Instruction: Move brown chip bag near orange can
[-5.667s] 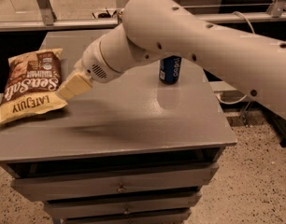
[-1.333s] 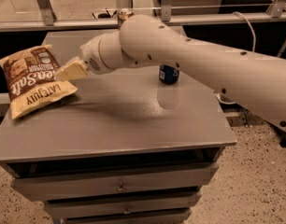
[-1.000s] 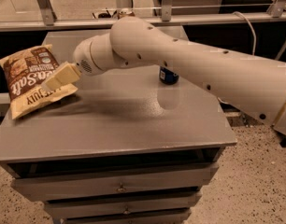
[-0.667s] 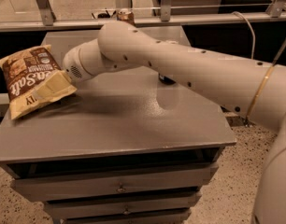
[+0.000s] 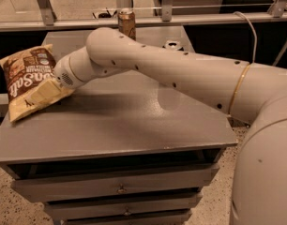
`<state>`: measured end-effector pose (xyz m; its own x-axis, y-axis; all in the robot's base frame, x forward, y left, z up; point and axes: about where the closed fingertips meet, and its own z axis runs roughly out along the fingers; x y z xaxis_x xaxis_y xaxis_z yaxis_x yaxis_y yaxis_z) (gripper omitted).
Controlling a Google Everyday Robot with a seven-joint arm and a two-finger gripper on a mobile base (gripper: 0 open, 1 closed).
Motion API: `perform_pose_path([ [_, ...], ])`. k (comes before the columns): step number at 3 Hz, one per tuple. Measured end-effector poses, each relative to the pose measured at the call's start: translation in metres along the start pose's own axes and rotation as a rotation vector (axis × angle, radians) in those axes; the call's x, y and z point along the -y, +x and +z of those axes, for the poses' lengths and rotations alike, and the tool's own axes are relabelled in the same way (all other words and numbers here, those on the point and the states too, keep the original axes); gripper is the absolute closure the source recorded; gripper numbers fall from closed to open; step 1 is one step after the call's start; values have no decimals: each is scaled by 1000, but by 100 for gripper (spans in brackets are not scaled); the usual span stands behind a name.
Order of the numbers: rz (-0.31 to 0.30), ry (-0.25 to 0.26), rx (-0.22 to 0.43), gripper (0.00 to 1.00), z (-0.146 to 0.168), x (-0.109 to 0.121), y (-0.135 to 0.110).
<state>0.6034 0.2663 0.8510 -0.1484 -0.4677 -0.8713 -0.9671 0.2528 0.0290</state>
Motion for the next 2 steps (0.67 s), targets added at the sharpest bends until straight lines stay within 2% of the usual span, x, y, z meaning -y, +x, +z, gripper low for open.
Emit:
perform_pose_path([
  [1, 7, 4, -14, 49, 4, -2, 5],
  [2, -11, 71, -7, 80, -15, 8, -1],
])
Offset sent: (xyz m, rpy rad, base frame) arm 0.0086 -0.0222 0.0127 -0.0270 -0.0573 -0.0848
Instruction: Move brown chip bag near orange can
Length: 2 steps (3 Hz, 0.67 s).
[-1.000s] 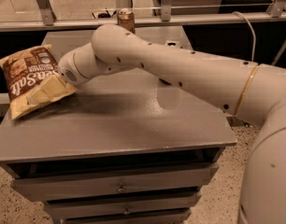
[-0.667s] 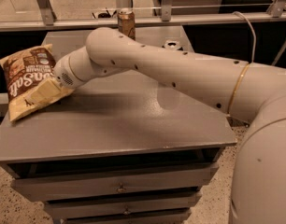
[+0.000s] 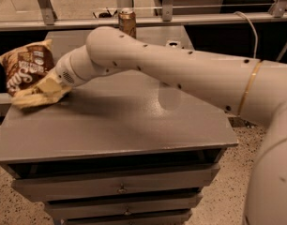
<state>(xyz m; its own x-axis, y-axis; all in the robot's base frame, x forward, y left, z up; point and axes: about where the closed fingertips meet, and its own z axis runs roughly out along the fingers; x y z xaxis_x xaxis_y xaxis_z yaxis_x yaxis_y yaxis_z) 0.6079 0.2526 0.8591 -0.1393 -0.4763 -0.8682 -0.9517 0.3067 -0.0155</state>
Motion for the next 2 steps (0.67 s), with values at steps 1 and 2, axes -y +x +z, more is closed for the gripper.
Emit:
perform_pose_path([
  [1, -45, 137, 54, 100, -48, 26, -27],
  [2, -69, 223, 92, 100, -83, 43, -43],
])
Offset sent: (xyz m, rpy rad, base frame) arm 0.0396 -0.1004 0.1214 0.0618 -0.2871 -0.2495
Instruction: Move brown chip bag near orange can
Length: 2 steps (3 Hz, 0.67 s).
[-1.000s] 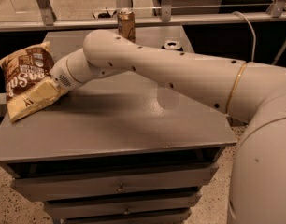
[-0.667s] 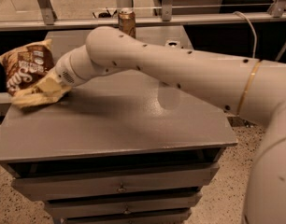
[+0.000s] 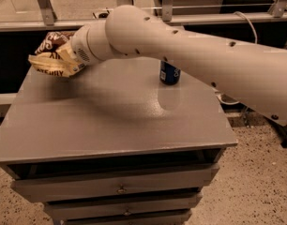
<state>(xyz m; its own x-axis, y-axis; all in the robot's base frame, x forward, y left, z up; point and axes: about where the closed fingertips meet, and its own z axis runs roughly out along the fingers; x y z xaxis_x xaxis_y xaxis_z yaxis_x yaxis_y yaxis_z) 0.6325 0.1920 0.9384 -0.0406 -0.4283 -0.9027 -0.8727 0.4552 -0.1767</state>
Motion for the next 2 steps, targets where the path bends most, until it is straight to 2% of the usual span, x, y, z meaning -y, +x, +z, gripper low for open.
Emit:
perform_pose_path([
  [1, -39, 75, 37, 100, -32, 18, -23],
  [2, -73, 131, 44, 100, -63, 25, -40],
])
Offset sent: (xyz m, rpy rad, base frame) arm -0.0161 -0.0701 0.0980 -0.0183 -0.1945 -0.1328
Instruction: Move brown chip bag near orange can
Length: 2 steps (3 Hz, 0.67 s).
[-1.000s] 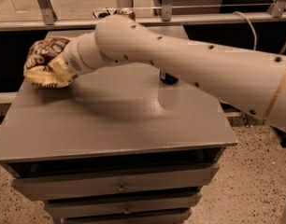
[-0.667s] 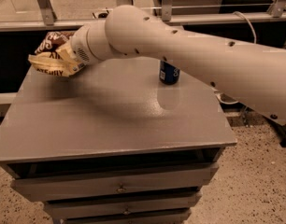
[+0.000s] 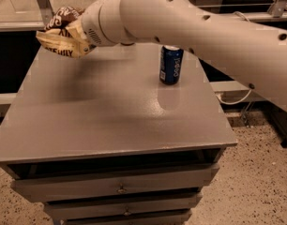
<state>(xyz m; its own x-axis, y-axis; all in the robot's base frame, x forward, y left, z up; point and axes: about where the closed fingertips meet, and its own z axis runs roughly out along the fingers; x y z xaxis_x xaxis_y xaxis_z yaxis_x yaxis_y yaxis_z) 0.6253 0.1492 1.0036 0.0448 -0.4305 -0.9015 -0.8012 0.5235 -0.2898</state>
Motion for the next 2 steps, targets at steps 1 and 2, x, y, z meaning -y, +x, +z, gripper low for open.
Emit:
perform_pose_path([
  [1, -23, 88, -4, 100, -36, 21, -8],
  [2, -33, 206, -6, 100, -78, 59, -9],
])
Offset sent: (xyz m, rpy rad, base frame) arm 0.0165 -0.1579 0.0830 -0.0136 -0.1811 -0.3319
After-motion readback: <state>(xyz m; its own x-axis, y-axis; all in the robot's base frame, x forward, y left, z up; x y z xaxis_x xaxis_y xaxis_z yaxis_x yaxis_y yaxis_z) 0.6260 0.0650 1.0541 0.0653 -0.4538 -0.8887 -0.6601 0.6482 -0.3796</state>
